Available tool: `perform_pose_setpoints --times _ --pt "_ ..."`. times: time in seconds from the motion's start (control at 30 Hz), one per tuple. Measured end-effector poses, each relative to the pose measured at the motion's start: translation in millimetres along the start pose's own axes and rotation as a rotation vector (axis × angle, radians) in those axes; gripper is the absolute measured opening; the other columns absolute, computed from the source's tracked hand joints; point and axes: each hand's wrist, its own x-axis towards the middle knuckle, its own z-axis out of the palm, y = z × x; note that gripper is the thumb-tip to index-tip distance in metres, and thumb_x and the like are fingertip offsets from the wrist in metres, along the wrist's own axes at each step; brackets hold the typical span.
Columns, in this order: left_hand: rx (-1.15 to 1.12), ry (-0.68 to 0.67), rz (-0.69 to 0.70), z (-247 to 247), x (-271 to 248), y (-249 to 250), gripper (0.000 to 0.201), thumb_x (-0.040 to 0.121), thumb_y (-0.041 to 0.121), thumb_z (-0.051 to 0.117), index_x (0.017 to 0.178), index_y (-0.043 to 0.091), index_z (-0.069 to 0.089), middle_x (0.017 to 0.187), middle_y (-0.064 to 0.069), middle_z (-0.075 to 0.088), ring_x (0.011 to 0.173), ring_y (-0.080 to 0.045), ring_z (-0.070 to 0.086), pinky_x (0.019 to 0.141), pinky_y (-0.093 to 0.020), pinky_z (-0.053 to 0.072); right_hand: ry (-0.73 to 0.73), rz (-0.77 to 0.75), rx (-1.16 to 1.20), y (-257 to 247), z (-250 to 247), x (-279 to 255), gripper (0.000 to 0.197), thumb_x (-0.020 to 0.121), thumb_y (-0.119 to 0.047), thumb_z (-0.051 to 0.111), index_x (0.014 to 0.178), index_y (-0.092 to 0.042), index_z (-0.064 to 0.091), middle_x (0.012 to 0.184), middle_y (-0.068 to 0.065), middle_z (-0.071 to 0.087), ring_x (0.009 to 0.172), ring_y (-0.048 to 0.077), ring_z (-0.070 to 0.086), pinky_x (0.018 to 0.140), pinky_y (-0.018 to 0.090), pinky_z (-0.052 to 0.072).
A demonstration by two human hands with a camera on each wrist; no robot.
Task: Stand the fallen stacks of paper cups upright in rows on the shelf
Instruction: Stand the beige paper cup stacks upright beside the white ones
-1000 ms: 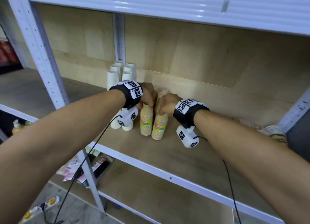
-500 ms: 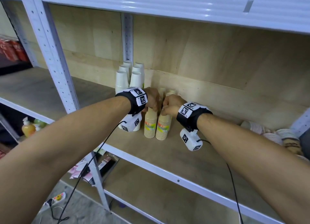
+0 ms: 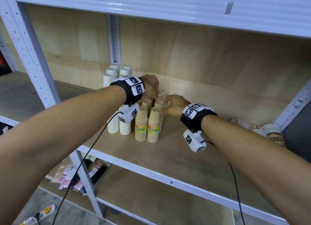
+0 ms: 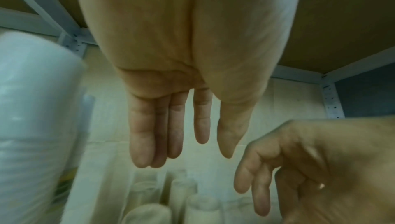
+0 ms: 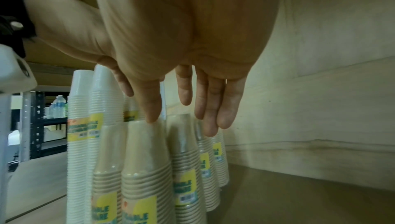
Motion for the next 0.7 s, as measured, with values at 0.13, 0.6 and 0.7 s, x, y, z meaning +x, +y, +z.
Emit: perform_pose_setpoints --times 0.13,0.6,0.7 --pt "-0.043 0.057 0.111 -5.2 14.1 28.2 0.027 0.085 0.024 0.072 0.109 0.012 0.068 0.107 0.001 0.055 0.089 -0.016 0.053 0.057 -0.02 0.039 0.023 0.102 -0.036 34.7 -19.6 -2.6 0.044 0.075 -0.041 0.076 0.113 -0.026 0.06 0.105 0.0 0.064 0.095 0.019 0.063 0.081 0.031 0.052" --pt "-0.105 -0.081 0.406 71.1 73.7 138.5 0.031 0.081 0.031 0.076 0.108 0.021 0.065 0.084 0.016 0.042 0.087 -0.013 0.051 0.067 -0.023 0.04 0.13 0.453 -0.118 189.0 -73.4 -72.1 0.026 0.083 -0.043 0.066 0.099 -0.023 0.063 0.103 -0.003 0.06 0.087 0.018 0.055 0.071 0.025 0.043" --pt "-0.11 -0.147 0.472 99.9 84.7 158.2 0.031 0.079 0.033 0.077 0.107 0.025 0.065 0.084 0.016 0.046 0.085 -0.013 0.055 0.073 -0.026 0.047 0.167 0.531 -0.109 217.0 -74.5 -85.5 0.036 0.081 -0.044 0.069 0.107 -0.021 0.062 0.104 -0.002 0.057 0.1 0.022 0.058 0.085 0.03 0.048"
